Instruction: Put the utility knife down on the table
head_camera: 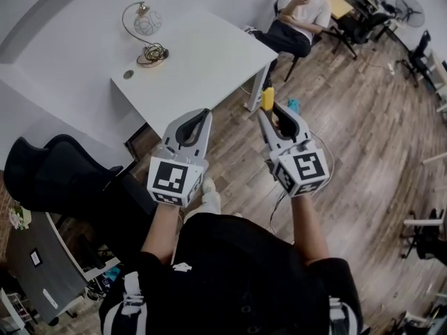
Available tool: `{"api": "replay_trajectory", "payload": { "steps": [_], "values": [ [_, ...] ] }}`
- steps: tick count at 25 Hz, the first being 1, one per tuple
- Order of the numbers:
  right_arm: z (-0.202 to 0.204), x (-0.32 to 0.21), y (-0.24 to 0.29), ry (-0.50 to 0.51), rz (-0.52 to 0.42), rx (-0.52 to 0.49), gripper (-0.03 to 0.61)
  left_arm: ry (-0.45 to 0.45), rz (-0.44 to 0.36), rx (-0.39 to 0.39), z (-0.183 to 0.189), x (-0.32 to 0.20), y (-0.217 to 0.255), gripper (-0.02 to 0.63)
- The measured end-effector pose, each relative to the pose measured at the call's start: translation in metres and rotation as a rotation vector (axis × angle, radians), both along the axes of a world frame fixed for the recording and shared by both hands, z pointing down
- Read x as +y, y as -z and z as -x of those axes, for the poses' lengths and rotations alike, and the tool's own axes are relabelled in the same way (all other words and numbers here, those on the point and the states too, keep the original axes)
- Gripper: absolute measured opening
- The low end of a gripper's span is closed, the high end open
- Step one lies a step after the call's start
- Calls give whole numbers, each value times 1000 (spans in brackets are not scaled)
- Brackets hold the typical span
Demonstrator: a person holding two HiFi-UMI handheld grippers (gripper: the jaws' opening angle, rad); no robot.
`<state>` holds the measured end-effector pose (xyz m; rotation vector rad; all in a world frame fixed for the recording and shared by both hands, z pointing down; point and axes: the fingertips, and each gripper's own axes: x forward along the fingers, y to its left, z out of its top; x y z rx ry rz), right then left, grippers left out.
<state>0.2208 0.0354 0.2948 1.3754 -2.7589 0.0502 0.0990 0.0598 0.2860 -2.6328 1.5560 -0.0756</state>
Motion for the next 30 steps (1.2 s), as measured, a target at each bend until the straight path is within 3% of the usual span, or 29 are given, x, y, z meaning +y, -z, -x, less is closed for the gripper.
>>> {"api": "replay_trajectory", "payload": {
  "steps": [19,30],
  "values": [
    [70,-132,15,-15,-50,6,137,-37,-9,28,71,-129,16,18],
    [108,-168,8,-19,-39,-4,137,-52,-19,14,105,-161,18,18]
  ]
}}
